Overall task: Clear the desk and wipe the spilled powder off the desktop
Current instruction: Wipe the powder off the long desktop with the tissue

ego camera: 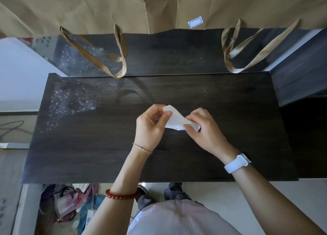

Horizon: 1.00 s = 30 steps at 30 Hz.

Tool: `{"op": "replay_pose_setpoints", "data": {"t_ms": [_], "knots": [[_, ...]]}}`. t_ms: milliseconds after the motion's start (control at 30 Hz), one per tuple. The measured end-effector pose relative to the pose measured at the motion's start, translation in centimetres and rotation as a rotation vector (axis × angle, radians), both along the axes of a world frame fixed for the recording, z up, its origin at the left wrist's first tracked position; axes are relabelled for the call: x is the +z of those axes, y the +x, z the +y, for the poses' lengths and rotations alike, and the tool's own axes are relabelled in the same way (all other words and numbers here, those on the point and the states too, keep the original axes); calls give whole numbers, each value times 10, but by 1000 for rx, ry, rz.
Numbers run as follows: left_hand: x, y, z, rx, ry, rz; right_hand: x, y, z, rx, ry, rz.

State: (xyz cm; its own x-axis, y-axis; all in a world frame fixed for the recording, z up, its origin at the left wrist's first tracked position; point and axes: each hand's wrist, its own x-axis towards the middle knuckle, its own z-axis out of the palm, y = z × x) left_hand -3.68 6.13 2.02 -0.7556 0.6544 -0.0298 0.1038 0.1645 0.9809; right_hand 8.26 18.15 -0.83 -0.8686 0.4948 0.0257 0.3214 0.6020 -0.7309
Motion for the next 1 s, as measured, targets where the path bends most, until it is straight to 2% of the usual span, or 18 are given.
{"op": "replay_pose_setpoints", "data": {"t_ms": [67,133,200,267,300,333,400,467,533,567,600,633,733,833,867,933,1000], "knots": [[0,0,-5,-20,15,168,2,0,0,-75,-167,-25],[-6,2,-10,-116,5,447,5,-3,1,-274,-419,-53],[-21,8,-14,-229,-45,694,6,-7,1,-466,-811,-24],[-38,14,-17,-314,-134,803,8,-7,0,-567,-1301,75],[-45,17,-18,-365,-192,829,8,-4,0,-605,-1480,113],[-52,21,-19,-432,-247,839,8,-1,0,-606,-1543,116],[-58,28,-20,-537,-311,827,0,3,-2,-561,-1414,49],[-59,27,-21,-524,-342,792,-11,9,5,-626,-1050,36],[-61,20,-23,-385,-442,762,-19,18,22,-683,-394,93],[-63,14,-24,-281,-526,739,-22,23,32,-631,-69,115],[-65,7,-24,-169,-621,698,-27,29,42,-558,144,117],[-67,0,-25,-72,-711,639,-32,31,47,-498,237,65],[-80,-16,-28,7,-906,472,-43,34,26,-258,218,-173],[-92,-22,-31,-14,-997,477,-58,50,-14,211,343,-193],[-95,-22,-32,-14,-1015,482,-60,54,-16,278,363,-213],[-100,-21,-34,-2,-1040,502,-62,49,6,211,363,-222],[-102,-21,-34,17,-1050,539,-67,22,47,-82,359,-258]]}}
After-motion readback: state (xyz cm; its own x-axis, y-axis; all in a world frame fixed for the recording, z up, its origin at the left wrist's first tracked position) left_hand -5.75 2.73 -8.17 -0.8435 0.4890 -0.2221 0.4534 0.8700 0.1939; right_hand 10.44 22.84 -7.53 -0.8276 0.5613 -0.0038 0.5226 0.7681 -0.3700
